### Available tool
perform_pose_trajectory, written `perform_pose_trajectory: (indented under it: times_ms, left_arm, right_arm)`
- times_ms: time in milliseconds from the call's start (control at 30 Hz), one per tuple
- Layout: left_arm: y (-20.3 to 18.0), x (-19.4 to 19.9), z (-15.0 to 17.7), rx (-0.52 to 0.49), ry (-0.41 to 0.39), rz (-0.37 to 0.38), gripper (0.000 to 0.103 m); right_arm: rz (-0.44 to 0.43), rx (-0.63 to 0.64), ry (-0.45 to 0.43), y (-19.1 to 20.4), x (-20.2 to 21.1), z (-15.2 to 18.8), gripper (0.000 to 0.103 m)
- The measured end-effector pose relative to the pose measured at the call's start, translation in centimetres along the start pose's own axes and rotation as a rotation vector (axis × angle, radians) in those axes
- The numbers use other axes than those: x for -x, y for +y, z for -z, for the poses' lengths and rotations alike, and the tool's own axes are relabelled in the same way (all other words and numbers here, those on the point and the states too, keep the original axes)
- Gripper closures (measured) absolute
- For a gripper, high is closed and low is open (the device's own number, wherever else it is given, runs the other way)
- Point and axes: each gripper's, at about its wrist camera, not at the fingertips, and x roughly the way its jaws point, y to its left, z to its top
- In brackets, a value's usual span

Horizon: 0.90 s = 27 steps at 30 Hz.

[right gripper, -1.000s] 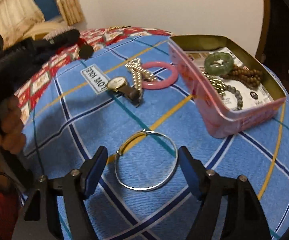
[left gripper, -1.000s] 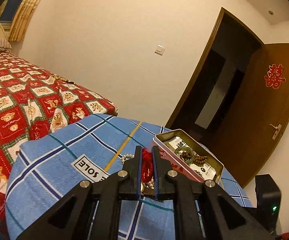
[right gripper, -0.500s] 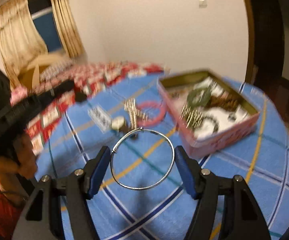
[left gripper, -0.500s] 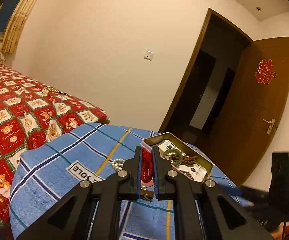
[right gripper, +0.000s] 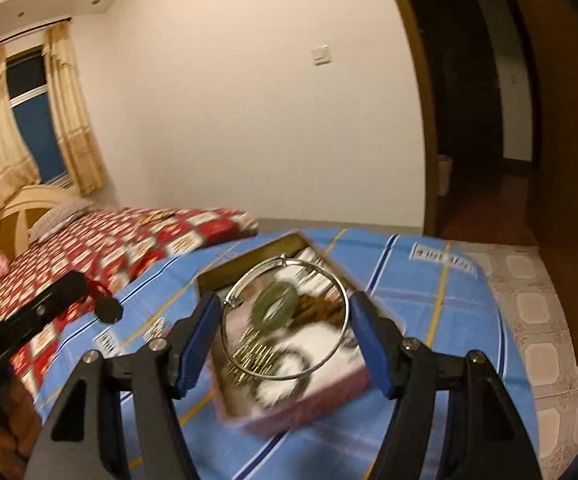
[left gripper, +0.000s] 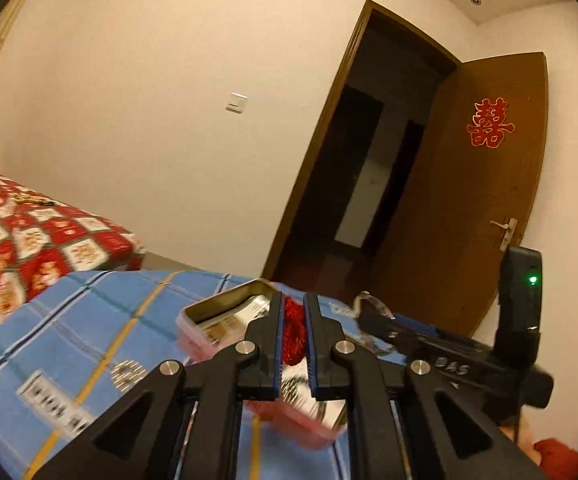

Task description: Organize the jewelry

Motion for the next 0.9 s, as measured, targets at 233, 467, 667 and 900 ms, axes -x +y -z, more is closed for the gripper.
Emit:
perform_pose_trajectory:
  times_ms: [233,467,667,900]
  left_arm:
    - [0.6,-7.1,0.0,-0.012,0.06,-0.054,0.095]
    - [2.1,-10.3,1.2,-0.018,0.139,-0.167,0.095]
    - [2.8,-10.4,1.4,0.022,0.162,-0.194,0.085]
    - [3.8,-9.6,1.2,0.057,0.116,-0.275,0.034]
  right_arm:
    - [0.031,-0.035,0.012,-1.4,-4.6,-1.2,0.034]
    - [0.007,-0.042,0.049,-1.5,-7.6,-1.5,0.034]
    - [-0.008,-0.041,0.103,-1.9,-9.0,-0.5,0.034]
    - [-0.078,-0.097,0.116,-3.3,-9.1,-0.3,0.032]
